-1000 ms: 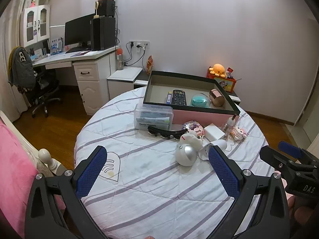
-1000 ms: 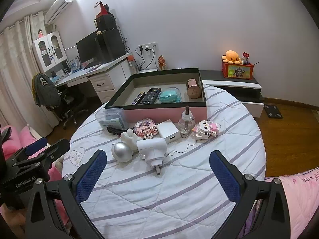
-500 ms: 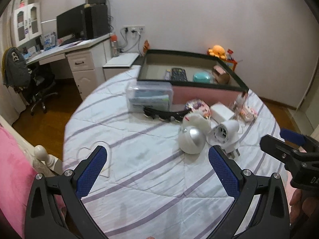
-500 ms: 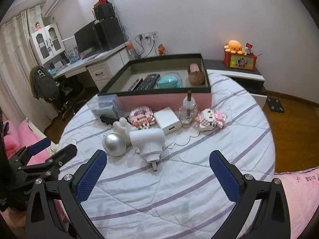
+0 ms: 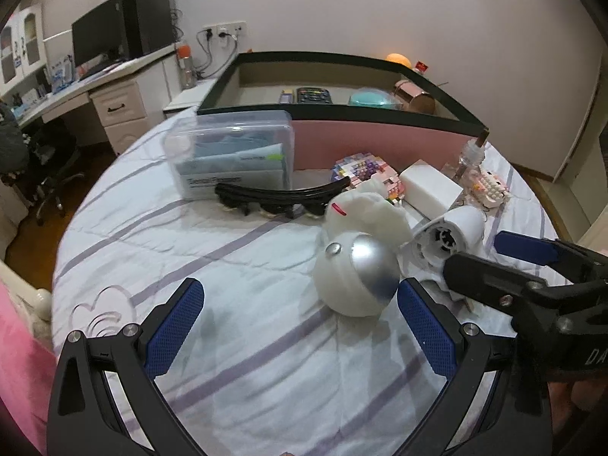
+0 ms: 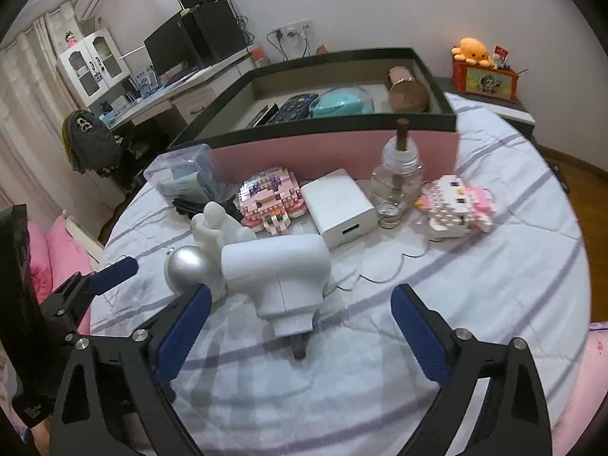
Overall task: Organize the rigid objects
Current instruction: 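Grasp the silver ball with the left gripper while the right grasps the white plug, then carry the silver ball and white plug into the tray box and release both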
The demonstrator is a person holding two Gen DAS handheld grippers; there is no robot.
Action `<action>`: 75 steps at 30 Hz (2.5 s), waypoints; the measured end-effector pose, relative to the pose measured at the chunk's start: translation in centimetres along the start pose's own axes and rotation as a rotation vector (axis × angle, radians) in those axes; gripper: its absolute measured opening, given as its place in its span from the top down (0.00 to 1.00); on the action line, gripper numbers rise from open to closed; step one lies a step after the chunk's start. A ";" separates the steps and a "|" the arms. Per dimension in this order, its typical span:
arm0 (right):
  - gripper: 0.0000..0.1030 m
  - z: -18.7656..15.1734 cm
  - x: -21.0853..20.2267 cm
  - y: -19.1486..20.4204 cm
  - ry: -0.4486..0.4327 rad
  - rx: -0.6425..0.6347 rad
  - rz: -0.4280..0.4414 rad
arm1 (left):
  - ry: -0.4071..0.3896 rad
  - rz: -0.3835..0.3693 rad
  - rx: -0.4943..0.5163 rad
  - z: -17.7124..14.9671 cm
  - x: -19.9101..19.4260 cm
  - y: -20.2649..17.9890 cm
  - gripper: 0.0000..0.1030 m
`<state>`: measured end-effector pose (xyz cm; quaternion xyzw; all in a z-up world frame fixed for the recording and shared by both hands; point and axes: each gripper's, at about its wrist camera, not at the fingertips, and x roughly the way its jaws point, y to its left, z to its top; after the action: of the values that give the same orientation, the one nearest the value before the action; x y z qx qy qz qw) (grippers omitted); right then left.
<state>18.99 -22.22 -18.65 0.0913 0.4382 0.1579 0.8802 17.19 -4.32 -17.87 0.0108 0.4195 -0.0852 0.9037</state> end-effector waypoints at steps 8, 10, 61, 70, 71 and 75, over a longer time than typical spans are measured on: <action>0.45 0.8 1.6 -0.1 0.020 -0.021 -0.012 | 0.049 -0.020 0.050 1.0 2.3 -1.4 0.04; 0.56 0.8 1.4 -0.3 0.021 -0.016 -0.005 | 0.052 -0.047 0.050 1.1 2.6 -1.6 0.07; 0.56 16.3 1.9 -2.7 -0.134 -0.065 -0.091 | -0.092 -0.094 -0.015 17.5 4.8 0.5 0.55; 0.55 15.9 4.9 -4.0 -0.040 -0.053 -0.113 | -0.010 -0.084 -0.003 16.3 8.2 -0.3 0.55; 0.55 15.9 5.0 -4.0 -0.034 -0.052 -0.115 | 0.001 -0.078 -0.002 16.2 8.5 -0.3 0.54; 0.54 15.6 5.5 -4.0 0.002 -0.055 -0.129 | 0.014 -0.062 0.010 15.8 8.6 -0.5 0.34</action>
<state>35.38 -24.33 -14.64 0.0385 0.4396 0.1132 0.8902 34.53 -7.51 -14.18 0.0029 0.4254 -0.1149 0.8977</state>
